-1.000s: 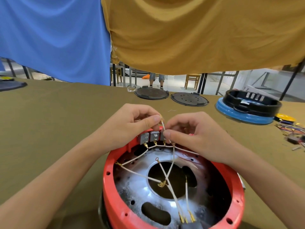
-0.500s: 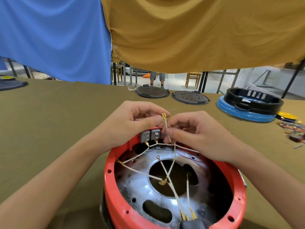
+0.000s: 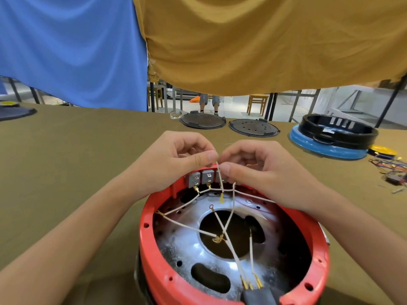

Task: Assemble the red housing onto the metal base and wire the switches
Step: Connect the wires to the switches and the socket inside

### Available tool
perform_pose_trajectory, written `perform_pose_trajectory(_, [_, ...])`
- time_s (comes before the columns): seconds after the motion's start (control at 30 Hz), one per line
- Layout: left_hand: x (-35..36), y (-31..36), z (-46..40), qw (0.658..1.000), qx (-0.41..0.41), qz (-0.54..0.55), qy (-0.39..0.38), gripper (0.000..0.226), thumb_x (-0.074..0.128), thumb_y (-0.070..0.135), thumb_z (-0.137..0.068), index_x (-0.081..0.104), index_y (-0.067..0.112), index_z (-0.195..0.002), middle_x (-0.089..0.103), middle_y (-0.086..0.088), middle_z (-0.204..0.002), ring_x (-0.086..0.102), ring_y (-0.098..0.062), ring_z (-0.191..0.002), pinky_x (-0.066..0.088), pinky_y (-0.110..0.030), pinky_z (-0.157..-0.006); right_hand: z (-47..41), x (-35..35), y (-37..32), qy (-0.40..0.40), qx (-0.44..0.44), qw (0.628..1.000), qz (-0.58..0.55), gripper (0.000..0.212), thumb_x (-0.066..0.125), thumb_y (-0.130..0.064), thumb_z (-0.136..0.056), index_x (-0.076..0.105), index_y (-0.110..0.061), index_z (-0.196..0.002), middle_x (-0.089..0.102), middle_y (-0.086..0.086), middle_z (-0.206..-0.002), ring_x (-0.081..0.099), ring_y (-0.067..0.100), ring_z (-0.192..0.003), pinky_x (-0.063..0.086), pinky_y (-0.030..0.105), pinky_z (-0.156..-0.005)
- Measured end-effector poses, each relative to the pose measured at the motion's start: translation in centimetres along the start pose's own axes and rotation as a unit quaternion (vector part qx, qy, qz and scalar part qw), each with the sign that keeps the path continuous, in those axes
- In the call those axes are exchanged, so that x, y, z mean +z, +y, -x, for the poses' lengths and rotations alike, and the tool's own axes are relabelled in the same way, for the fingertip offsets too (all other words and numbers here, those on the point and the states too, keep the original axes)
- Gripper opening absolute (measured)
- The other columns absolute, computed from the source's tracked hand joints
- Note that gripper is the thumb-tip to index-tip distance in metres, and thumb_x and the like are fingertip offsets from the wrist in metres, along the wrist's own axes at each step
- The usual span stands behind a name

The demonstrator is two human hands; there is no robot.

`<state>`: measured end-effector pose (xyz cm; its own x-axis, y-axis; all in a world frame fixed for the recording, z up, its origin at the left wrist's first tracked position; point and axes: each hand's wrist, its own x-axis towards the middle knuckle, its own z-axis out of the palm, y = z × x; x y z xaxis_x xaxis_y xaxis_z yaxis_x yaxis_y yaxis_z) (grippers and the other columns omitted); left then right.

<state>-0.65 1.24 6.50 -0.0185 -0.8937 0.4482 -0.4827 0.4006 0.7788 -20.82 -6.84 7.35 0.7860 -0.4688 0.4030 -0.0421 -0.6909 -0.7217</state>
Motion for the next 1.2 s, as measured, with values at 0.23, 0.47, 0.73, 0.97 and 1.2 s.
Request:
perform_pose_trajectory(0.23, [0.2,-0.1,0.0,0.998,-0.014,-0.063,-0.02,0.014,0.064,0.034,-0.089,0.073,0.024,-0.088,0.073,0.007,-0.08,0.066,-0.006,-0.071,0.051,-0.017,-0.069,-0.2,-0.1,0.5,0.058,-0.009,0.998,0.037,0.014,0.067,-0.008,-0.09,0.069,-0.018,-0.099,0.072,-0.001,-0.084,0.069,0.017,-0.08,0.057,0.043,-0.078])
perform_pose_trajectory(0.47, [0.3,-0.6,-0.2,0.99,-0.05,-0.128,-0.04,0.016,0.063,0.043,-0.086,0.072,0.03,-0.084,0.06,0.013,-0.102,0.061,-0.002,-0.095,0.05,-0.028,-0.087,-0.3,-0.2,0.5,0.044,-0.001,0.995,0.085,0.019,0.073,-0.009,-0.085,0.071,-0.024,-0.096,0.071,-0.007,-0.083,0.066,0.009,-0.08,0.056,0.026,-0.074])
perform_pose_trajectory(0.73, [0.5,-0.6,-0.3,0.985,-0.083,-0.143,-0.052,0.016,0.064,0.035,-0.091,0.074,0.028,-0.08,0.057,0.016,-0.11,0.057,0.006,-0.089,0.044,-0.03,-0.093,-0.1,0.3,-0.1,-0.003,-0.063,0.979,0.194,0.024,0.083,-0.012,-0.076,0.072,-0.02,-0.096,0.068,-0.013,-0.083,0.064,0.007,-0.075,0.054,0.027,-0.069])
perform_pose_trajectory(0.97, [0.4,-0.5,-0.2,0.984,-0.074,-0.148,-0.063,0.017,0.062,0.033,-0.092,0.072,0.032,-0.078,0.062,0.015,-0.111,0.059,0.007,-0.092,0.045,-0.027,-0.09,-0.1,0.5,-0.3,-0.021,-0.103,0.963,0.248,0.011,0.076,-0.014,-0.085,0.079,-0.019,-0.095,0.072,-0.005,-0.087,0.066,0.01,-0.076,0.051,0.031,-0.073])
perform_pose_trajectory(1.2, [0.3,-1.1,-0.2,0.985,-0.119,-0.114,-0.048,0.026,0.062,0.014,-0.092,0.064,0.032,-0.111,0.068,0.014,-0.106,0.064,0.003,-0.096,0.051,-0.015,-0.081,0.2,-0.7,-0.4,-0.032,-0.042,0.961,0.272,0.013,0.077,-0.016,-0.083,0.08,-0.026,-0.091,0.073,-0.013,-0.078,0.066,0.0,-0.072,0.051,0.015,-0.07])
